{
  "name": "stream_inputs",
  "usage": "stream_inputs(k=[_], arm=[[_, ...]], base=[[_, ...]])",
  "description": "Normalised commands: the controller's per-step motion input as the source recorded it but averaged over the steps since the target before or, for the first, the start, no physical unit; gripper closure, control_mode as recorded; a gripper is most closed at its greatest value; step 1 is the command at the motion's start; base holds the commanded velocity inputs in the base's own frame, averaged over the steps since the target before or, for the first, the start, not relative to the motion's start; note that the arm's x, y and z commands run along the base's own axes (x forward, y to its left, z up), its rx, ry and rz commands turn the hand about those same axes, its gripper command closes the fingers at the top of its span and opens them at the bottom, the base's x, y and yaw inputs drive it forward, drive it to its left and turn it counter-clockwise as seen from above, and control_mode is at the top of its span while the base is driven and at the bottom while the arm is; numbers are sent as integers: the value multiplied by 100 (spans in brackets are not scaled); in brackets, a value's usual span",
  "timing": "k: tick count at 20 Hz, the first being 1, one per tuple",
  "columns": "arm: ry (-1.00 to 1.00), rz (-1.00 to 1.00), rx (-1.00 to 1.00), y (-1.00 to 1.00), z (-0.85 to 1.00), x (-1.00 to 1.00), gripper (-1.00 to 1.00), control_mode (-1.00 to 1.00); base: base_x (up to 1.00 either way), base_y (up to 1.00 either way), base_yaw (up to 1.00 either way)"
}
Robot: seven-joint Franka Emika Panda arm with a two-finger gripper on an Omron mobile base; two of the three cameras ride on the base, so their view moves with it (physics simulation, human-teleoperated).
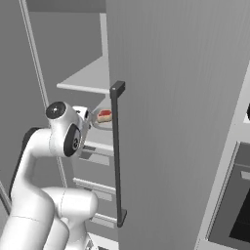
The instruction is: Take the meat container that has the steak and place it on the second highest rack of the freezer. Then take the vegetable container that has the squash and corn and place it on the highest rack of the freezer.
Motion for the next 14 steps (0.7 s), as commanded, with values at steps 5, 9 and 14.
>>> stream_inputs(k=[5,9,14], arm=[[10,-2,-1,1,51,-53,-100,-100],[2,-1,-1,1,47,-39,-100,-100],[12,0,-1,0,52,-46,-100,-100]], base=[[0,0,0],[0,0,0],[0,0,0]])
